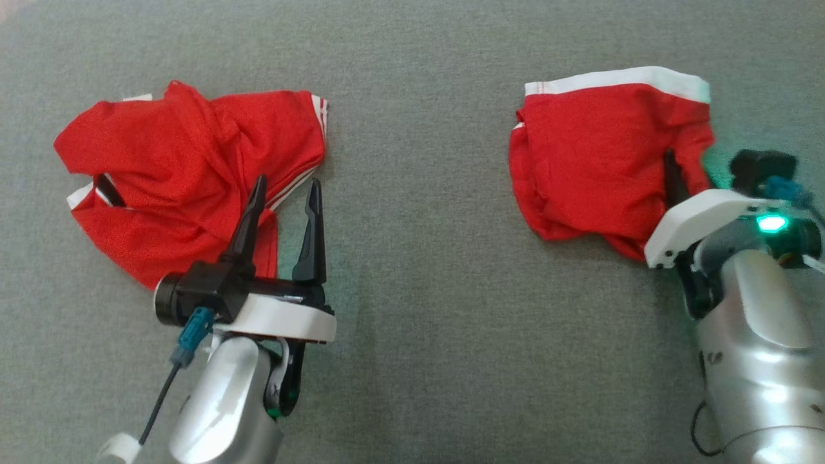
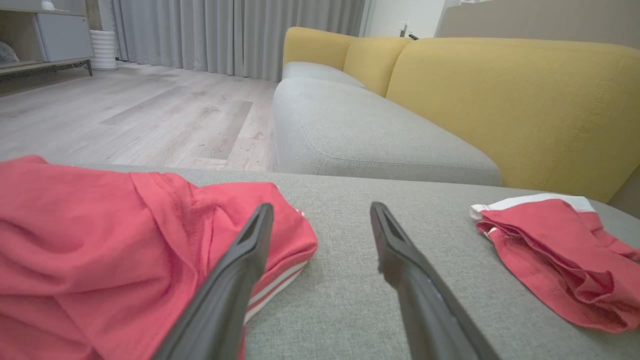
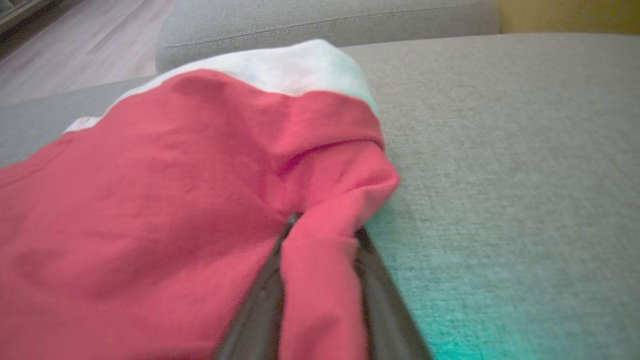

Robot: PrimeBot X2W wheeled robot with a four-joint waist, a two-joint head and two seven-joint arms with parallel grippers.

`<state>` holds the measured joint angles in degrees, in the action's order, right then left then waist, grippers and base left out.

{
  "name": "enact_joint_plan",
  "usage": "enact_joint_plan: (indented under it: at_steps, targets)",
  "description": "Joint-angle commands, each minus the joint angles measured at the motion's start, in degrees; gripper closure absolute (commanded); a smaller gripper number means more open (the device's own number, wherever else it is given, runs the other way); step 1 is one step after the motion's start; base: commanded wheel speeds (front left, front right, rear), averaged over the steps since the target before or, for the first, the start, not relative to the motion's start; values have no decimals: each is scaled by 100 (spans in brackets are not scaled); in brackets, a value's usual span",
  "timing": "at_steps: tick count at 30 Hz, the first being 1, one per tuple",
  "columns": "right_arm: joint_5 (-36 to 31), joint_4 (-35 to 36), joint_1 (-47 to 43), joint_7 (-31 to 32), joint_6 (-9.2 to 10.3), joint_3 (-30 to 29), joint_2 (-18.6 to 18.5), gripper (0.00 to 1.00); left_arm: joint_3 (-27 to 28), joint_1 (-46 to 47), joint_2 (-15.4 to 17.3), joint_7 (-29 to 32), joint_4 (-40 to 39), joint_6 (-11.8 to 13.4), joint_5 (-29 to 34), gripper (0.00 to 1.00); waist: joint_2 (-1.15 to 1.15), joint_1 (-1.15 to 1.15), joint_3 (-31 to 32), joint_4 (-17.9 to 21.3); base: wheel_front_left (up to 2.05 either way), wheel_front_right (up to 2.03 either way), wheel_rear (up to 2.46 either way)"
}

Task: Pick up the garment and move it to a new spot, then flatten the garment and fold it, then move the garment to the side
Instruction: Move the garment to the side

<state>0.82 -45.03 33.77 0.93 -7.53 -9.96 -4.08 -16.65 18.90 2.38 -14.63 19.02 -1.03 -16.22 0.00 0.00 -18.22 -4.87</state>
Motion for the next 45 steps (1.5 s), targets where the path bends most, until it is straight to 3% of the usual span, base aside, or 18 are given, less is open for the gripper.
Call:
enact_joint_plan:
  at_steps: [1, 8, 14, 17, 21, 28, 35, 36, 37, 45]
  targets:
    - [-92, -16, -37, -16, 4, 222, 24, 100, 174, 179, 50, -37, -136, 8, 1, 0, 0, 0, 37, 30, 0, 0, 0]
    - [-500, 171, 75, -337, 4, 893, -786, 100, 278, 148, 50, -37, -128, 13, 31, 0, 0, 0, 236, 243, 0, 0, 0]
    - [-816, 401, -18, -217, 4, 1555, -1997, 100, 354, 168, 50, -37, -178, -12, 51, 0, 0, 0, 174, 324, 0, 0, 0]
    - [-773, 288, -138, -44, 4, 1570, -2796, 100, 367, 243, 50, -37, -221, -35, 37, 0, 0, 0, 27, 257, 0, 0, 0]
    - [-784, 66, -133, 98, 4, 1239, -3385, 100, 365, 318, 50, -37, -263, -32, 34, 0, 0, 0, -158, 155, 0, 0, 0]
    - [-1092, -88, -88, 199, 4, 598, -3627, 100, 417, 415, 50, -37, -287, -57, 53, 0, 0, 0, -397, 40, 0, 0, 0]
    - [-1421, -1, -48, 263, 4, 160, -3390, 100, 420, 464, 50, -37, -267, -44, 38, 0, 0, 0, -428, 23, 0, 0, 0]
    - [-1473, 27, -54, 280, 4, 94, -3346, 68, 422, 461, 50, -37, -258, -42, 37, 0, 0, 0, -403, 31, 0, 0, 0]
    - [-1526, 67, -60, 284, 4, 18, -3303, 0, 423, 456, 50, -37, -248, -40, 36, 0, 0, 0, -372, 42, 0, 0, 0]
    - [-1697, 475, -143, 208, 4, -301, -2841, 0, 499, 325, 50, -37, -207, -38, 30, 0, 0, 0, 96, 176, 0, 0, 0]
